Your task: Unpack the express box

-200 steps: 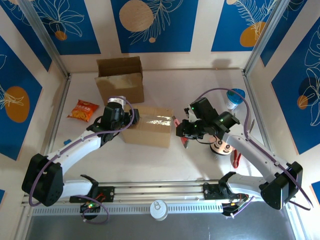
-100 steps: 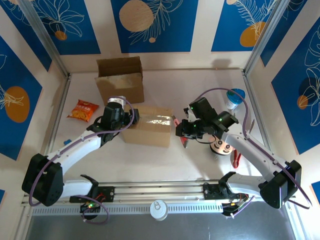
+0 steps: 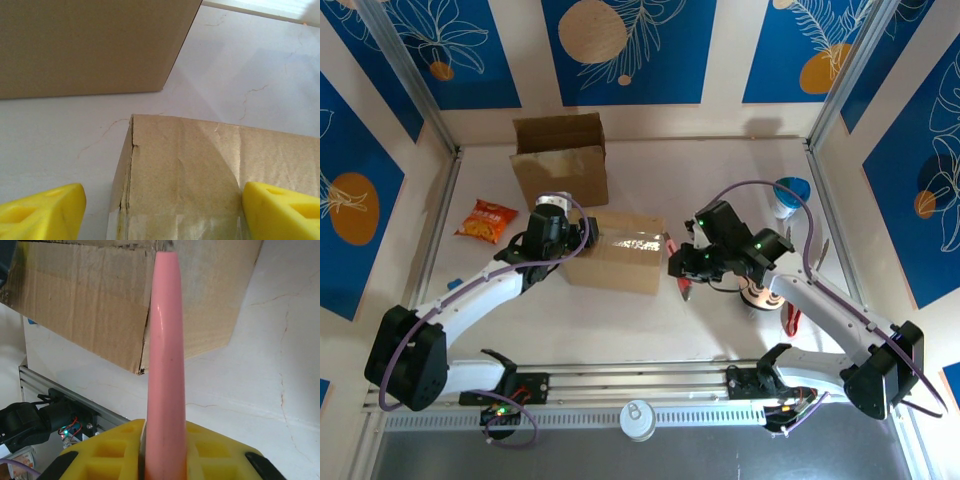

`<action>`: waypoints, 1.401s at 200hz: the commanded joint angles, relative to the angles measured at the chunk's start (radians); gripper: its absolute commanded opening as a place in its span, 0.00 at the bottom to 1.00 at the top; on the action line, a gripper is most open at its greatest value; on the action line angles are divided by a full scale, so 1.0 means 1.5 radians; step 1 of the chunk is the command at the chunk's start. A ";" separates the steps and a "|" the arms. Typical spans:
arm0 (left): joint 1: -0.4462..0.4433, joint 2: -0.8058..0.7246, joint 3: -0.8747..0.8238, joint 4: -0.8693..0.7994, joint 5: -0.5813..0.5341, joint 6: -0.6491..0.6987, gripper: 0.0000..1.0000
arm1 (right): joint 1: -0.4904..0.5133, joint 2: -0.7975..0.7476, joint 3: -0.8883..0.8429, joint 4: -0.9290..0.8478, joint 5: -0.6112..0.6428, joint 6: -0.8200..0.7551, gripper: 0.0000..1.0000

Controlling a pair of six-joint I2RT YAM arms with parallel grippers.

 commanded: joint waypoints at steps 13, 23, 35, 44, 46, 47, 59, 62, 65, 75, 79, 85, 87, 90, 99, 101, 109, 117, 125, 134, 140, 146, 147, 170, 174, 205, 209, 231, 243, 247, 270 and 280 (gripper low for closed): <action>-0.005 0.043 -0.037 -0.107 -0.028 0.012 0.81 | 0.037 -0.006 -0.023 -0.043 -0.031 0.029 0.00; -0.005 0.044 -0.037 -0.108 -0.029 0.013 0.81 | 0.046 -0.008 -0.024 -0.044 -0.027 0.036 0.00; -0.005 0.044 -0.037 -0.107 -0.029 0.012 0.81 | 0.055 -0.010 -0.029 -0.046 -0.022 0.043 0.00; -0.005 0.045 -0.037 -0.108 -0.030 0.012 0.81 | 0.062 -0.012 -0.032 -0.047 -0.019 0.050 0.00; -0.005 0.045 -0.037 -0.109 -0.030 0.012 0.81 | 0.063 -0.012 -0.034 -0.047 -0.020 0.051 0.00; -0.005 0.045 -0.037 -0.109 -0.029 0.012 0.81 | 0.064 -0.012 -0.034 -0.047 -0.019 0.051 0.00; -0.005 0.045 -0.037 -0.110 -0.031 0.012 0.81 | 0.073 -0.016 -0.040 -0.049 -0.016 0.060 0.00; -0.005 0.045 -0.037 -0.110 -0.031 0.012 0.81 | 0.075 -0.017 -0.041 -0.049 -0.015 0.062 0.00; -0.004 0.045 -0.037 -0.110 -0.031 0.012 0.82 | 0.077 -0.018 -0.042 -0.049 -0.015 0.064 0.00; -0.005 0.047 -0.037 -0.110 -0.032 0.012 0.82 | 0.083 -0.023 -0.048 -0.049 -0.012 0.071 0.00; -0.005 0.046 -0.037 -0.110 -0.032 0.012 0.81 | 0.086 -0.026 -0.049 -0.049 -0.011 0.074 0.00; -0.005 0.046 -0.038 -0.110 -0.033 0.012 0.82 | 0.089 -0.029 -0.052 -0.050 -0.011 0.078 0.00; -0.005 0.046 -0.037 -0.110 -0.033 0.012 0.82 | 0.090 -0.030 -0.053 -0.050 -0.010 0.080 0.00; -0.005 0.046 -0.037 -0.110 -0.033 0.012 0.82 | 0.092 -0.031 -0.053 -0.050 -0.009 0.081 0.00; -0.005 0.047 -0.037 -0.110 -0.032 0.012 0.82 | 0.097 -0.036 -0.055 -0.050 -0.008 0.087 0.00; -0.005 0.047 -0.037 -0.110 -0.032 0.011 0.82 | 0.098 -0.037 -0.056 -0.050 -0.009 0.088 0.00; -0.005 0.047 -0.037 -0.109 -0.032 0.011 0.82 | 0.102 -0.040 -0.058 -0.051 -0.007 0.092 0.00; -0.005 0.047 -0.037 -0.109 -0.032 0.011 0.82 | 0.106 -0.043 -0.060 -0.051 -0.007 0.097 0.00; -0.005 0.047 -0.037 -0.109 -0.032 0.011 0.82 | 0.109 -0.045 -0.062 -0.050 -0.005 0.100 0.00; -0.005 0.048 -0.037 -0.109 -0.033 0.012 0.82 | 0.114 -0.049 -0.065 -0.050 -0.004 0.105 0.00; -0.005 0.048 -0.037 -0.109 -0.033 0.011 0.82 | 0.116 -0.051 -0.067 -0.050 -0.003 0.108 0.00; -0.005 0.048 -0.037 -0.109 -0.033 0.012 0.82 | 0.120 -0.052 -0.067 -0.049 -0.002 0.110 0.00; -0.005 0.048 -0.037 -0.109 -0.033 0.012 0.82 | 0.120 -0.053 -0.068 -0.049 -0.002 0.110 0.00; -0.005 0.050 -0.037 -0.108 -0.033 0.011 0.82 | 0.132 -0.062 -0.075 -0.041 -0.003 0.122 0.00; -0.005 0.051 -0.037 -0.107 -0.032 0.011 0.82 | 0.134 -0.064 -0.075 -0.040 -0.003 0.125 0.00; -0.005 0.052 -0.037 -0.106 -0.030 0.010 0.82 | 0.149 -0.076 -0.077 -0.041 0.005 0.138 0.00; -0.005 0.052 -0.037 -0.106 -0.029 0.010 0.82 | 0.149 -0.078 -0.076 -0.044 0.009 0.138 0.00; -0.005 0.044 -0.027 -0.115 -0.018 0.012 0.82 | 0.145 -0.089 -0.063 -0.078 0.042 0.136 0.00; -0.005 0.030 -0.009 -0.130 -0.009 0.019 0.84 | 0.138 -0.095 -0.054 -0.101 0.061 0.131 0.00; -0.005 0.025 0.000 -0.137 -0.007 0.023 0.84 | 0.135 -0.097 -0.051 -0.108 0.067 0.129 0.00; -0.005 -0.006 0.084 -0.207 -0.010 0.063 0.90 | 0.128 -0.103 -0.040 -0.144 0.103 0.126 0.00; -0.005 -0.006 0.136 -0.245 -0.017 0.087 0.93 | 0.131 -0.098 -0.037 -0.156 0.117 0.128 0.00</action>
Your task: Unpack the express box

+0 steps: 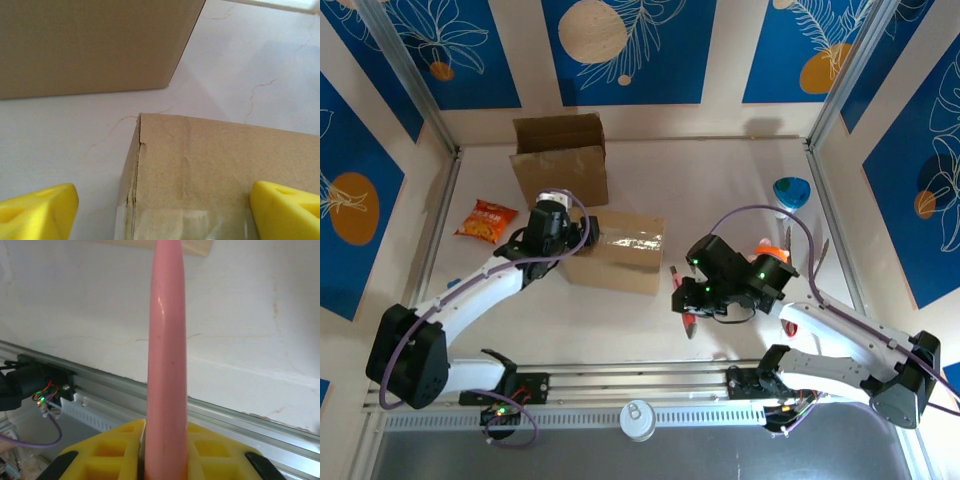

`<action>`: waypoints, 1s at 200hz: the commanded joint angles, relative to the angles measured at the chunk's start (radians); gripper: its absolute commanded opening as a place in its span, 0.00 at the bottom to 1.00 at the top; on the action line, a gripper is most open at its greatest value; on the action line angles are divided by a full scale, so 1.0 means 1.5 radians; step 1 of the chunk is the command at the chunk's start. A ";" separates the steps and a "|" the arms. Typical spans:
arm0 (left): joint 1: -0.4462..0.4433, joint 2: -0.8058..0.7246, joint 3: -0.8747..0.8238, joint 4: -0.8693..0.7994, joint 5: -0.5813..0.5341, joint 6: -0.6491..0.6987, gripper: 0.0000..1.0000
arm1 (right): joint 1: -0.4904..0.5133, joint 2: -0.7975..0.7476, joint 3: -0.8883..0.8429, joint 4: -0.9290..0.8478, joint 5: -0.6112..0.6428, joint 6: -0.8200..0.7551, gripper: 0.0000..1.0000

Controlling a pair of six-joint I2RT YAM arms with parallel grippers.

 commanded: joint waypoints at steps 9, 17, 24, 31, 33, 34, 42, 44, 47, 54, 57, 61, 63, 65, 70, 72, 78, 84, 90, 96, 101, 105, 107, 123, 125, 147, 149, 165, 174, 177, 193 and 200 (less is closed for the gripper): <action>-0.004 -0.003 0.131 -0.194 -0.017 0.087 0.94 | 0.005 0.002 0.027 -0.065 0.060 0.008 0.00; -0.004 0.005 0.170 -0.215 -0.023 0.105 0.94 | 0.013 0.013 0.029 -0.071 0.076 0.014 0.00; -0.003 0.016 0.202 -0.228 -0.029 0.118 0.94 | 0.023 0.027 0.033 -0.078 0.095 0.023 0.00; 0.000 0.029 0.232 -0.240 -0.035 0.128 0.93 | 0.034 0.043 0.039 -0.085 0.116 0.031 0.00; 0.001 0.034 0.240 -0.244 -0.035 0.132 0.93 | 0.036 0.048 0.041 -0.086 0.121 0.035 0.00; 0.001 0.036 0.243 -0.244 -0.035 0.133 0.93 | 0.039 0.051 0.042 -0.088 0.125 0.036 0.00; 0.005 0.058 0.273 -0.253 -0.035 0.144 0.92 | 0.054 0.076 0.053 -0.099 0.153 0.052 0.00; 0.007 0.064 0.280 -0.256 -0.035 0.146 0.91 | 0.058 0.084 0.055 -0.102 0.160 0.057 0.00; 0.009 0.074 0.290 -0.258 -0.035 0.150 0.89 | 0.064 0.094 0.061 -0.106 0.170 0.062 0.00; 0.013 0.097 0.312 -0.264 -0.036 0.159 0.86 | 0.078 0.120 0.074 -0.114 0.191 0.077 0.00; 0.017 0.108 0.320 -0.266 -0.035 0.161 0.84 | 0.083 0.132 0.080 -0.117 0.198 0.084 0.00; 0.021 0.123 0.332 -0.269 -0.033 0.164 0.82 | 0.091 0.148 0.088 -0.121 0.207 0.093 0.00; 0.023 0.131 0.337 -0.271 -0.032 0.166 0.81 | 0.095 0.156 0.092 -0.123 0.213 0.097 0.00; 0.025 0.139 0.343 -0.272 -0.031 0.167 0.79 | 0.098 0.164 0.097 -0.125 0.217 0.101 0.00; 0.030 0.158 0.356 -0.275 -0.027 0.171 0.76 | 0.106 0.182 0.108 -0.130 0.228 0.111 0.00; 0.031 0.166 0.361 -0.276 -0.026 0.172 0.75 | 0.109 0.192 0.113 -0.132 0.231 0.114 0.00; 0.036 0.187 0.373 -0.279 -0.022 0.175 0.73 | 0.117 0.215 0.128 -0.137 0.240 0.121 0.00; 0.041 0.207 0.383 -0.280 -0.018 0.178 0.71 | 0.125 0.240 0.143 -0.143 0.248 0.127 0.00; 0.045 0.223 0.391 -0.279 -0.013 0.179 0.71 | 0.131 0.261 0.160 -0.150 0.253 0.130 0.00; 0.047 0.238 0.396 -0.277 -0.009 0.181 0.70 | 0.137 0.282 0.174 -0.156 0.260 0.134 0.00; 0.048 0.247 0.399 -0.275 -0.007 0.182 0.70 | 0.142 0.297 0.187 -0.161 0.265 0.136 0.00; 0.049 0.255 0.401 -0.273 -0.007 0.183 0.70 | 0.144 0.308 0.196 -0.166 0.268 0.138 0.00; 0.049 0.258 0.402 -0.272 -0.005 0.183 0.70 | 0.145 0.314 0.200 -0.168 0.271 0.139 0.00; 0.053 0.278 0.404 -0.267 -0.002 0.184 0.70 | 0.146 0.350 0.228 -0.180 0.280 0.142 0.00; 0.053 0.279 0.404 -0.267 -0.002 0.184 0.70 | 0.146 0.353 0.231 -0.181 0.280 0.142 0.00; 0.053 0.291 0.397 -0.272 0.000 0.187 0.70 | 0.134 0.382 0.251 -0.186 0.291 0.135 0.00; 0.053 0.291 0.395 -0.272 -0.001 0.186 0.70 | 0.131 0.385 0.253 -0.186 0.293 0.133 0.00; 0.053 0.289 0.382 -0.284 -0.009 0.191 0.70 | 0.110 0.398 0.263 -0.181 0.303 0.115 0.00; 0.053 0.284 0.373 -0.294 -0.014 0.193 0.70 | 0.097 0.405 0.271 -0.177 0.311 0.101 0.00; 0.053 0.282 0.370 -0.298 -0.016 0.193 0.70 | 0.093 0.407 0.274 -0.174 0.315 0.096 0.00; 0.053 0.263 0.348 -0.314 -0.026 0.193 0.70 | 0.067 0.419 0.290 -0.158 0.321 0.063 0.00; 0.053 0.251 0.336 -0.320 -0.030 0.192 0.70 | 0.055 0.423 0.298 -0.148 0.318 0.047 0.00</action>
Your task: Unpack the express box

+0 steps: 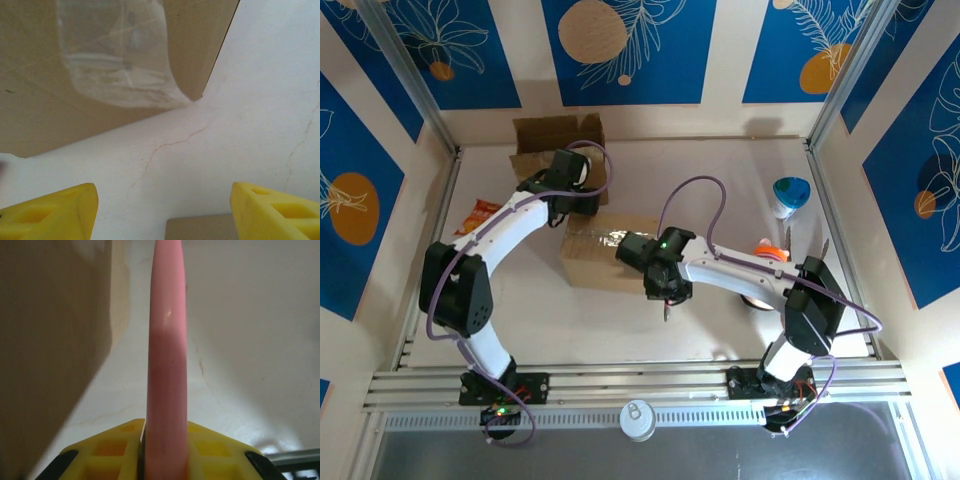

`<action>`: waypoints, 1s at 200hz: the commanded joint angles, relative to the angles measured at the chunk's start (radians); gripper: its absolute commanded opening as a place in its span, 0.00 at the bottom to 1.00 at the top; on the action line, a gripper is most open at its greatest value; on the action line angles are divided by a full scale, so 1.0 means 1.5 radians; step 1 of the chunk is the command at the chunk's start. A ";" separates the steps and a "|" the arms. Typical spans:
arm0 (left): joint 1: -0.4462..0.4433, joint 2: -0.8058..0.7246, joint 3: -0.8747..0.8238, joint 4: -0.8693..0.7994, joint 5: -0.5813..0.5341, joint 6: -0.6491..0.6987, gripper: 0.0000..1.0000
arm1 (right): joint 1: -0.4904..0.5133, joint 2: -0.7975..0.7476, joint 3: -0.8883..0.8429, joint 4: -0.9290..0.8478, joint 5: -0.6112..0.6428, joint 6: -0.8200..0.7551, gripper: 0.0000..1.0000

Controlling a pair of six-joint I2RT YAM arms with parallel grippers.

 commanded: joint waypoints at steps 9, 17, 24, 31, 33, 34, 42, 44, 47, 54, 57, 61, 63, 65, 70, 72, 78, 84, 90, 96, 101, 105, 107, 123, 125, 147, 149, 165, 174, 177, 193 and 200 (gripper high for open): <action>0.004 -0.053 -0.053 -0.067 -0.019 0.015 0.70 | -0.048 0.019 0.045 0.018 0.028 -0.064 0.00; 0.004 -0.067 -0.065 -0.076 -0.021 0.011 0.70 | -0.059 0.024 0.054 0.027 0.025 -0.078 0.00; 0.004 -0.079 -0.075 -0.084 -0.021 0.007 0.70 | -0.070 0.030 0.062 0.034 0.022 -0.092 0.00; 0.004 -0.092 -0.086 -0.093 -0.022 0.003 0.70 | -0.079 0.035 0.071 0.041 0.020 -0.104 0.00; 0.004 -0.095 -0.088 -0.095 -0.022 0.002 0.70 | -0.082 0.037 0.074 0.043 0.019 -0.107 0.00; 0.004 -0.096 -0.090 -0.097 -0.022 0.001 0.70 | -0.084 0.038 0.075 0.044 0.019 -0.109 0.00; 0.004 -0.110 -0.101 -0.108 -0.022 -0.005 0.70 | -0.095 0.044 0.084 0.052 0.017 -0.124 0.00; 0.004 -0.114 -0.103 -0.110 -0.022 -0.007 0.70 | -0.098 0.046 0.086 0.054 0.015 -0.128 0.00; 0.004 -0.121 -0.107 -0.114 -0.021 -0.010 0.70 | -0.102 0.048 0.090 0.057 0.015 -0.133 0.00; 0.004 -0.134 -0.119 -0.121 -0.017 -0.018 0.70 | -0.113 0.055 0.100 0.064 0.010 -0.148 0.00; 0.004 -0.140 -0.124 -0.123 -0.015 -0.022 0.70 | -0.116 0.059 0.104 0.067 0.008 -0.155 0.00; 0.003 -0.150 -0.131 -0.125 -0.011 -0.026 0.70 | -0.123 0.062 0.109 0.073 0.005 -0.164 0.00; 0.003 -0.154 -0.136 -0.126 -0.010 -0.029 0.70 | -0.125 0.065 0.112 0.076 0.003 -0.169 0.00; 0.003 -0.159 -0.140 -0.126 -0.008 -0.033 0.70 | -0.128 0.067 0.115 0.079 0.001 -0.174 0.00; 0.003 -0.169 -0.150 -0.128 -0.002 -0.040 0.70 | -0.135 0.074 0.123 0.086 -0.006 -0.186 0.00; 0.003 -0.174 -0.154 -0.129 0.000 -0.043 0.70 | -0.138 0.077 0.127 0.089 -0.008 -0.191 0.00; 0.002 -0.187 -0.164 -0.131 0.010 -0.052 0.70 | -0.145 0.086 0.138 0.098 -0.018 -0.208 0.00; 0.000 -0.201 -0.177 -0.131 0.019 -0.059 0.69 | -0.151 0.095 0.148 0.109 -0.025 -0.225 0.00; -0.001 -0.213 -0.189 -0.133 0.027 -0.066 0.69 | -0.157 0.105 0.160 0.117 -0.033 -0.238 0.00; -0.003 -0.227 -0.200 -0.133 0.035 -0.073 0.69 | -0.162 0.116 0.172 0.124 -0.041 -0.254 0.00; -0.005 -0.238 -0.208 -0.134 0.042 -0.079 0.69 | -0.166 0.126 0.184 0.130 -0.049 -0.268 0.00; -0.007 -0.246 -0.215 -0.134 0.048 -0.083 0.70 | -0.169 0.134 0.194 0.133 -0.055 -0.279 0.00; -0.008 -0.251 -0.219 -0.134 0.051 -0.085 0.69 | -0.170 0.138 0.199 0.134 -0.057 -0.283 0.00; -0.017 -0.285 -0.244 -0.137 0.071 -0.101 0.70 | -0.177 0.173 0.241 0.143 -0.079 -0.323 0.00; -0.020 -0.289 -0.247 -0.138 0.072 -0.104 0.70 | -0.178 0.177 0.246 0.145 -0.082 -0.329 0.00; -0.037 -0.332 -0.278 -0.142 0.094 -0.128 0.70 | -0.181 0.221 0.298 0.162 -0.127 -0.381 0.00; -0.038 -0.336 -0.281 -0.143 0.095 -0.131 0.70 | -0.181 0.224 0.303 0.163 -0.132 -0.385 0.00; -0.052 -0.368 -0.302 -0.149 0.104 -0.150 0.70 | -0.180 0.252 0.340 0.173 -0.172 -0.420 0.00; -0.059 -0.386 -0.313 -0.152 0.109 -0.162 0.70 | -0.179 0.267 0.360 0.177 -0.197 -0.439 0.00; -0.062 -0.392 -0.317 -0.152 0.111 -0.166 0.70 | -0.179 0.272 0.365 0.179 -0.204 -0.446 0.00; -0.072 -0.420 -0.338 -0.152 0.121 -0.185 0.71 | -0.174 0.296 0.398 0.185 -0.242 -0.479 0.00; -0.075 -0.430 -0.346 -0.150 0.125 -0.193 0.71 | -0.171 0.306 0.411 0.186 -0.255 -0.491 0.00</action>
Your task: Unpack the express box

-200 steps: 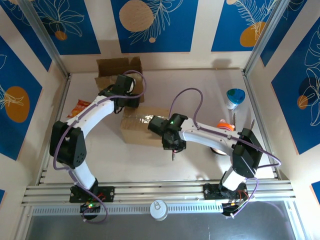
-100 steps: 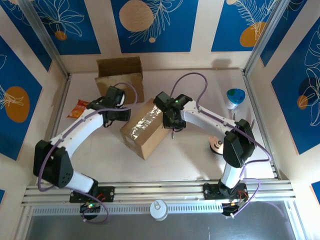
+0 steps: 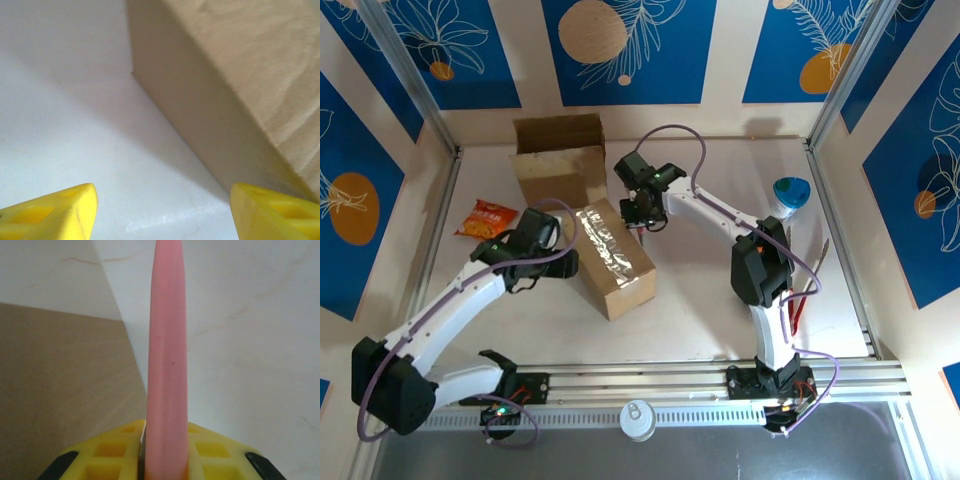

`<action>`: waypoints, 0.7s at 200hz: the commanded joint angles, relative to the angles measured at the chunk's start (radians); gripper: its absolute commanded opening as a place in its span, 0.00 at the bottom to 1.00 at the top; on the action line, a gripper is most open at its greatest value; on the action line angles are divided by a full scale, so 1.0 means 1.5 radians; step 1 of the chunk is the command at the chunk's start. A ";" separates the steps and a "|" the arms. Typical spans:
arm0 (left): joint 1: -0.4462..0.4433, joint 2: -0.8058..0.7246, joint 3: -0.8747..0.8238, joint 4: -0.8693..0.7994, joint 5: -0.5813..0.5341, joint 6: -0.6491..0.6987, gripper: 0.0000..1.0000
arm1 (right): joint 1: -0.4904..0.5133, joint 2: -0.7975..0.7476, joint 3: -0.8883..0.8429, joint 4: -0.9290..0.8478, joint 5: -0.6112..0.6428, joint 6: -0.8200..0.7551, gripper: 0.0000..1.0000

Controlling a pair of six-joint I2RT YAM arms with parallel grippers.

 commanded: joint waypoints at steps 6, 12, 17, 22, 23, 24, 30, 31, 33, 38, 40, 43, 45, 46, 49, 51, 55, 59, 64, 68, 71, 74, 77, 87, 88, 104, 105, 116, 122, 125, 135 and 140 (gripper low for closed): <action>-0.024 -0.038 -0.029 0.014 0.051 -0.056 0.72 | 0.022 0.034 0.067 0.022 -0.125 -0.086 0.00; -0.028 -0.042 -0.036 0.016 0.054 -0.061 0.72 | 0.024 0.042 0.078 0.021 -0.133 -0.092 0.00; -0.032 -0.044 -0.041 0.017 0.057 -0.066 0.72 | 0.026 0.049 0.087 0.020 -0.137 -0.094 0.00; -0.035 -0.045 -0.046 0.016 0.059 -0.070 0.73 | 0.027 0.054 0.096 0.017 -0.138 -0.096 0.00; -0.035 -0.045 -0.047 0.016 0.059 -0.070 0.73 | 0.027 0.055 0.097 0.015 -0.138 -0.096 0.00; -0.036 -0.046 -0.048 0.016 0.059 -0.071 0.73 | 0.028 0.057 0.099 0.015 -0.138 -0.096 0.00; -0.040 -0.048 -0.052 0.015 0.059 -0.074 0.74 | 0.026 0.062 0.109 0.007 -0.130 -0.093 0.00; -0.041 -0.049 -0.053 0.015 0.059 -0.075 0.74 | 0.027 0.063 0.110 0.006 -0.128 -0.093 0.00; -0.041 -0.050 -0.053 0.015 0.058 -0.075 0.74 | 0.026 0.064 0.113 0.003 -0.124 -0.091 0.00; -0.045 -0.053 -0.056 0.013 0.057 -0.078 0.75 | 0.024 0.067 0.119 -0.005 -0.112 -0.087 0.00; -0.045 -0.054 -0.056 0.011 0.056 -0.079 0.75 | 0.022 0.067 0.120 -0.007 -0.108 -0.084 0.00; -0.046 -0.057 -0.057 0.009 0.054 -0.080 0.76 | 0.020 0.066 0.121 -0.010 -0.102 -0.081 0.00; -0.046 -0.060 -0.057 0.007 0.053 -0.081 0.76 | 0.018 0.066 0.120 -0.012 -0.099 -0.079 0.00; -0.046 -0.061 -0.057 0.005 0.052 -0.081 0.76 | 0.017 0.065 0.120 -0.013 -0.096 -0.077 0.00; -0.046 -0.065 -0.056 0.002 0.050 -0.083 0.76 | 0.014 0.063 0.119 -0.015 -0.090 -0.073 0.00; -0.047 -0.067 -0.055 -0.001 0.048 -0.083 0.77 | 0.012 0.061 0.117 -0.017 -0.084 -0.070 0.00; -0.047 -0.072 -0.053 -0.008 0.044 -0.084 0.77 | 0.007 0.056 0.115 -0.020 -0.070 -0.063 0.00; -0.047 -0.078 -0.050 -0.015 0.041 -0.085 0.78 | 0.001 0.049 0.110 -0.024 -0.059 -0.055 0.00; -0.048 -0.085 -0.045 -0.025 0.035 -0.085 0.78 | -0.007 0.039 0.103 -0.027 -0.045 -0.046 0.00; -0.047 -0.091 -0.038 -0.035 0.031 -0.084 0.79 | -0.015 0.029 0.096 -0.030 -0.033 -0.039 0.00; -0.047 -0.096 -0.034 -0.043 0.028 -0.083 0.79 | -0.020 0.020 0.089 -0.031 -0.023 -0.034 0.00; -0.047 -0.100 -0.028 -0.051 0.025 -0.083 0.79 | -0.026 0.012 0.083 -0.034 -0.014 -0.028 0.00; -0.047 -0.104 -0.022 -0.059 0.022 -0.081 0.80 | -0.031 0.001 0.075 -0.035 -0.005 -0.022 0.00; -0.046 -0.116 0.001 -0.088 0.012 -0.076 0.80 | -0.052 -0.040 0.043 -0.039 0.023 -0.004 0.00; -0.047 -0.117 0.003 -0.091 0.011 -0.075 0.80 | -0.054 -0.045 0.040 -0.040 0.025 -0.002 0.00; -0.047 -0.131 0.045 -0.138 -0.012 -0.067 0.80 | -0.081 -0.122 -0.027 -0.049 0.073 0.023 0.00; -0.046 -0.132 0.048 -0.141 -0.014 -0.067 0.80 | -0.082 -0.127 -0.027 -0.049 0.078 0.027 0.00; -0.046 -0.133 0.080 -0.172 -0.048 -0.067 0.80 | -0.092 -0.184 -0.085 -0.056 0.114 0.037 0.00; -0.046 -0.132 0.097 -0.183 -0.071 -0.067 0.80 | -0.095 -0.214 -0.118 -0.060 0.132 0.045 0.00; -0.045 -0.129 0.106 -0.190 -0.082 -0.067 0.80 | -0.095 -0.229 -0.126 -0.062 0.139 0.051 0.00; -0.037 -0.115 0.135 -0.206 -0.126 -0.067 0.80 | -0.092 -0.278 -0.188 -0.067 0.150 0.064 0.00; -0.028 -0.103 0.151 -0.213 -0.146 -0.065 0.79 | -0.090 -0.301 -0.214 -0.070 0.152 0.072 0.00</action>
